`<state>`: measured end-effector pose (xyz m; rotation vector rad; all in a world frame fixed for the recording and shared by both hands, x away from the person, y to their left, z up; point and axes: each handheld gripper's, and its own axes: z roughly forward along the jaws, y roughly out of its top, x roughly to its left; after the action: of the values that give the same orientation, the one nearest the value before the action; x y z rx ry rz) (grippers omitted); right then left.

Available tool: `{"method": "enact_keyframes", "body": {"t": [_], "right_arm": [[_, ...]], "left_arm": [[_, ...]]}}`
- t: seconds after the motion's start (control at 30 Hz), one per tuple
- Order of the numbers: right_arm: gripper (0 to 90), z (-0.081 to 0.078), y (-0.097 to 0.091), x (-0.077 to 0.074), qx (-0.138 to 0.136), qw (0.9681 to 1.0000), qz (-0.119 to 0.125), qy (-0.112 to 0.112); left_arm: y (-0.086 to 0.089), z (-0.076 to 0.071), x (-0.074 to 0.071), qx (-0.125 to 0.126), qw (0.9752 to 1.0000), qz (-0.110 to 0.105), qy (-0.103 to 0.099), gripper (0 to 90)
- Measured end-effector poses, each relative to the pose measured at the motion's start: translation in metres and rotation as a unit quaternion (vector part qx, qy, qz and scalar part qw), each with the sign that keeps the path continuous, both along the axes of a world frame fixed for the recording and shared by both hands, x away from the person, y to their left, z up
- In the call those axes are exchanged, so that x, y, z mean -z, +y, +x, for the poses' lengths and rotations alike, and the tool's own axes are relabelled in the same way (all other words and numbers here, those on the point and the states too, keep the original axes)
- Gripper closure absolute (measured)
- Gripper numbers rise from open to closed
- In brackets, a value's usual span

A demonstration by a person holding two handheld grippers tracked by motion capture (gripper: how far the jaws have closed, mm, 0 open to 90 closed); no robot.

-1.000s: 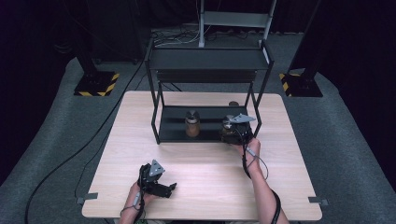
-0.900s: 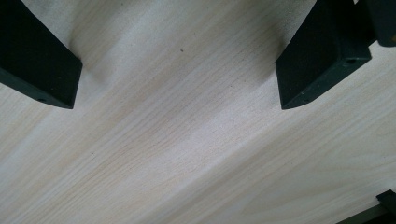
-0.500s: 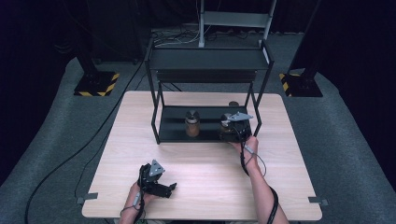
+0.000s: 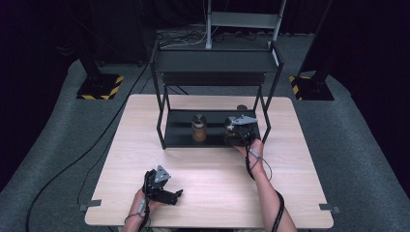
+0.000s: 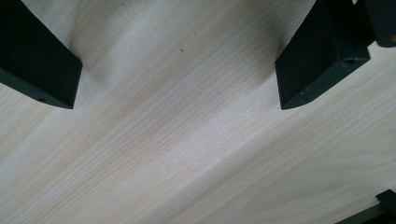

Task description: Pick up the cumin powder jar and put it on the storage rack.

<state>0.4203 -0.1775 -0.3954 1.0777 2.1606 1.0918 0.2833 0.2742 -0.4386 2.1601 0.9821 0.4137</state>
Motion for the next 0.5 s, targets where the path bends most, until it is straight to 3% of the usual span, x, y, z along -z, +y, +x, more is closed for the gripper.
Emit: {"method": "enact_keyframes", "body": {"t": [0.5], "right_arm": [[30.1, 0.0066, 0.0045, 0.0048, -0.007, 0.9999, 0.007, -0.004]], "left_arm": [[0.0, -0.0001, 0.0, 0.0, 1.0, 0.0, 0.0, 0.1]]}}
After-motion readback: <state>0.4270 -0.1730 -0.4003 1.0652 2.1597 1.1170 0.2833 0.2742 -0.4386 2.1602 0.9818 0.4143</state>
